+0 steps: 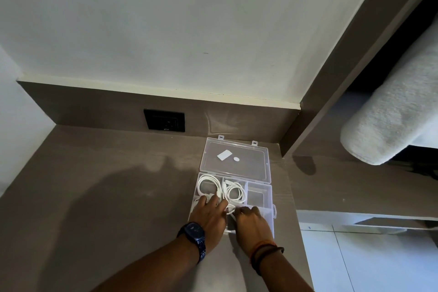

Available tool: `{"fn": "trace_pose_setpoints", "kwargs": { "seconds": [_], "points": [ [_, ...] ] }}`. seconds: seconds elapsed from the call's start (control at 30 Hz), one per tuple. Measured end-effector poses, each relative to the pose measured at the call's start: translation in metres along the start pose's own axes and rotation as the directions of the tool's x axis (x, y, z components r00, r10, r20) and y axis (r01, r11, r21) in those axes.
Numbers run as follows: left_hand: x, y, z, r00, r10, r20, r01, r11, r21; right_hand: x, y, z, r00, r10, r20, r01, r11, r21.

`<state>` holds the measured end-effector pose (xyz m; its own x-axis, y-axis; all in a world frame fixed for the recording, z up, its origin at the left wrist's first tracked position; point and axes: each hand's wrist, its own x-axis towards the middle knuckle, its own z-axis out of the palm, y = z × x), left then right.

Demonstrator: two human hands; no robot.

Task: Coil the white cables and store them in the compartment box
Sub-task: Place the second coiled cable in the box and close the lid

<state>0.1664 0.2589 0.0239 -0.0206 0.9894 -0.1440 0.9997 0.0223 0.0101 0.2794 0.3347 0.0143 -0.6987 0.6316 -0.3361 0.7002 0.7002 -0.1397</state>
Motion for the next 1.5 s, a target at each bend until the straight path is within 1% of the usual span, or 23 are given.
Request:
{"fn": "trace_pose_setpoints", "kwargs": {
  "seconds": [0.1, 0.17, 0.2, 0.3, 0.43, 0.53, 0.57, 0.67, 0.73, 0.8, 0.87, 0.93, 1.0, 1.07, 1.1, 1.13, 1.17, 1.2, 1.23, 1.3, 1.37, 1.43, 1.5],
  "points": [
    [0.0, 0.0, 0.004, 1.0, -0.024, -0.021, 0.023, 0.999, -0.036, -0.003, 0.001, 0.001, 0.999, 0.02, -0.038, -0.022, 0.998, -0.064],
    [0.003, -0.001, 0.011, 0.997, -0.067, 0.03, 0.069, 0.995, -0.067, -0.002, 0.0, 0.001, 0.999, 0.031, -0.032, -0.034, 0.996, -0.087],
    [0.006, -0.002, 0.015, 0.998, -0.055, 0.007, 0.055, 0.997, -0.055, -0.001, 0.0, 0.0, 0.999, 0.033, -0.024, -0.036, 0.995, -0.098],
    [0.009, -0.006, 0.016, 0.999, -0.024, 0.025, 0.025, 0.999, -0.038, 0.001, 0.0, -0.001, 0.999, 0.045, -0.008, -0.046, 0.996, -0.079],
    [0.008, -0.015, 0.01, 0.999, 0.023, 0.022, -0.022, 0.999, -0.035, 0.006, 0.005, -0.007, 0.994, 0.108, -0.017, -0.106, 0.99, 0.092],
    [0.008, -0.023, 0.007, 1.0, 0.024, -0.002, -0.024, 0.996, -0.082, 0.007, 0.011, -0.011, 0.984, 0.177, -0.032, -0.165, 0.959, 0.231],
    [0.008, -0.025, 0.006, 0.999, 0.029, -0.028, -0.032, 0.994, -0.106, 0.008, 0.013, -0.011, 0.98, 0.199, -0.029, -0.184, 0.945, 0.271],
    [0.01, -0.03, 0.007, 0.983, 0.022, -0.184, -0.055, 0.983, -0.174, 0.01, 0.018, -0.012, 0.968, 0.251, -0.017, -0.229, 0.907, 0.355],
    [0.014, -0.034, 0.009, 0.98, -0.028, -0.197, -0.033, 0.954, -0.297, 0.013, 0.022, -0.016, 0.965, 0.262, 0.008, -0.242, 0.878, 0.413],
    [0.018, -0.039, 0.009, 0.98, -0.095, -0.176, 0.011, 0.904, -0.427, 0.019, 0.026, -0.023, 0.963, 0.268, 0.029, -0.247, 0.832, 0.496],
    [0.026, -0.048, 0.005, 0.96, -0.206, -0.191, 0.07, 0.832, -0.55, 0.025, 0.031, -0.033, 0.953, 0.303, 0.019, -0.247, 0.738, 0.628],
    [0.04, -0.06, 0.001, 0.9, -0.386, -0.2, 0.15, 0.707, -0.692, 0.036, 0.04, -0.041, 0.924, 0.377, -0.063, -0.23, 0.681, 0.695],
    [0.06, -0.076, 0.0, 0.812, -0.56, -0.163, 0.256, 0.594, -0.763, 0.051, 0.051, -0.046, 0.871, 0.465, -0.159, -0.22, 0.658, 0.72],
    [0.08, -0.092, 0.002, 0.753, -0.656, -0.053, 0.384, 0.504, -0.773, 0.068, 0.061, -0.049, 0.823, 0.541, -0.172, -0.261, 0.63, 0.731],
    [0.091, -0.101, 0.006, 0.738, -0.673, 0.042, 0.429, 0.421, -0.8, 0.079, 0.066, -0.047, 0.806, 0.575, -0.14, -0.307, 0.61, 0.731],
    [0.1, -0.108, 0.009, 0.733, -0.664, 0.15, 0.452, 0.31, -0.836, 0.088, 0.072, -0.045, 0.794, 0.6, -0.096, -0.349, 0.58, 0.736],
    [0.108, -0.114, 0.012, 0.733, -0.635, 0.244, 0.456, 0.191, -0.869, 0.097, 0.076, -0.043, 0.788, 0.613, -0.052, -0.376, 0.547, 0.748],
    [0.114, -0.118, 0.014, 0.737, -0.605, 0.302, 0.449, 0.104, -0.887, 0.103, 0.078, -0.043, 0.788, 0.615, -0.013, -0.388, 0.513, 0.766],
    [0.118, -0.122, 0.017, 0.739, -0.592, 0.322, 0.447, 0.074, -0.891, 0.109, 0.081, -0.042, 0.791, 0.611, 0.014, -0.39, 0.487, 0.782],
    [0.125, -0.126, 0.019, 0.731, -0.611, 0.304, 0.451, 0.097, -0.887, 0.119, 0.086, -0.044, 0.792, 0.609, 0.05, -0.398, 0.451, 0.799],
    [0.126, -0.127, 0.014, 0.723, -0.629, 0.285, 0.413, 0.062, -0.909, 0.123, 0.09, -0.051, 0.789, 0.611, 0.071, -0.381, 0.395, 0.836],
    [0.124, -0.127, 0.002, 0.736, -0.636, 0.234, 0.342, 0.051, -0.938, 0.119, 0.095, -0.061, 0.814, 0.58, 0.018, -0.289, 0.377, 0.88],
    [0.116, -0.127, -0.016, 0.763, -0.632, 0.133, 0.27, 0.125, -0.955, 0.107, 0.1, -0.071, 0.856, 0.508, -0.098, -0.139, 0.408, 0.902]
  ]
}}
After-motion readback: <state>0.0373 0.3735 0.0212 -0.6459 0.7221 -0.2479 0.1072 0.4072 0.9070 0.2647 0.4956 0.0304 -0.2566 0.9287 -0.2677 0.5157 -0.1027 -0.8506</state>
